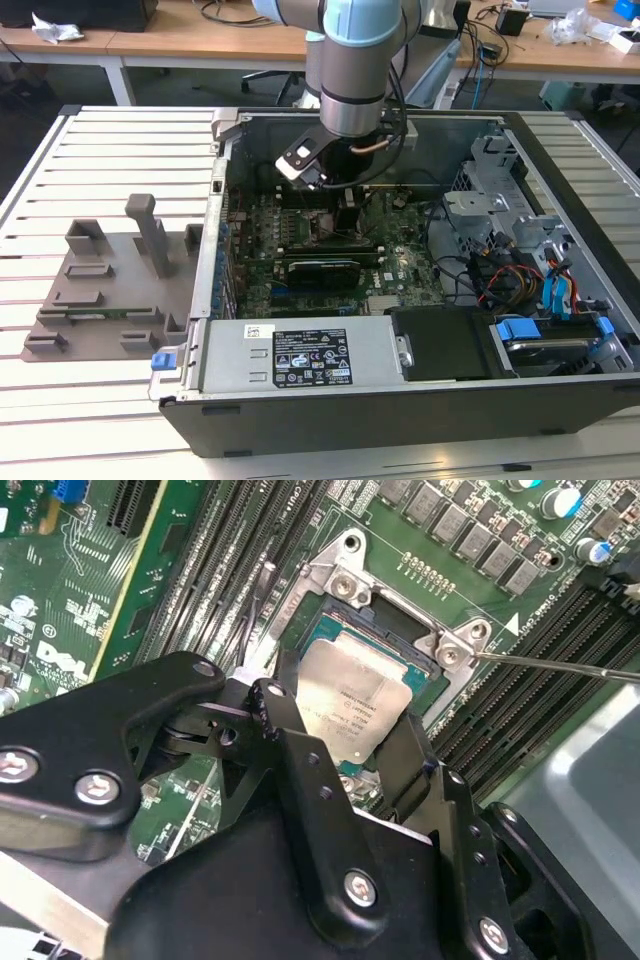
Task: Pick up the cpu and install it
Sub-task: 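Place the cpu into insertion slot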
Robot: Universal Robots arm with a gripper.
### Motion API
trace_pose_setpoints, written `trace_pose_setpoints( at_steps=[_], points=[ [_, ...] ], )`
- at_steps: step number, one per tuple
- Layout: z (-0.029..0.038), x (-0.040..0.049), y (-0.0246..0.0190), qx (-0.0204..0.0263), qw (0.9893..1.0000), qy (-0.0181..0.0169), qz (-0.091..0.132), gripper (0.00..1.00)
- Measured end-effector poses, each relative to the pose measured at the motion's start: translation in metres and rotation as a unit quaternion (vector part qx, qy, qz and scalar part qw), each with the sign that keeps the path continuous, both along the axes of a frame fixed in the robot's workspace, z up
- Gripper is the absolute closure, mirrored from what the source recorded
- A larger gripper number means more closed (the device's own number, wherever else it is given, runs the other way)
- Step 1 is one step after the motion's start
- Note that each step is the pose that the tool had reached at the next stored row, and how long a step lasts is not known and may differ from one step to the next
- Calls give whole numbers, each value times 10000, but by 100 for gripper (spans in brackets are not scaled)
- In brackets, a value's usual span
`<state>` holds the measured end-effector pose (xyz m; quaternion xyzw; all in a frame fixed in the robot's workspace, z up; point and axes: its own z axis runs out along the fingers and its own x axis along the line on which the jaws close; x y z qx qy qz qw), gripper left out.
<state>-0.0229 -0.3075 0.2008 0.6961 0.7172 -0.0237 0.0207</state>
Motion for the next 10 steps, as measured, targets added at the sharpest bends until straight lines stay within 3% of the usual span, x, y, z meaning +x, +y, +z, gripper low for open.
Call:
trace_pose_setpoints(
  at_steps=[10],
  points=[
    [-27,-15,8,2,10000,1,1,45]
  ],
)
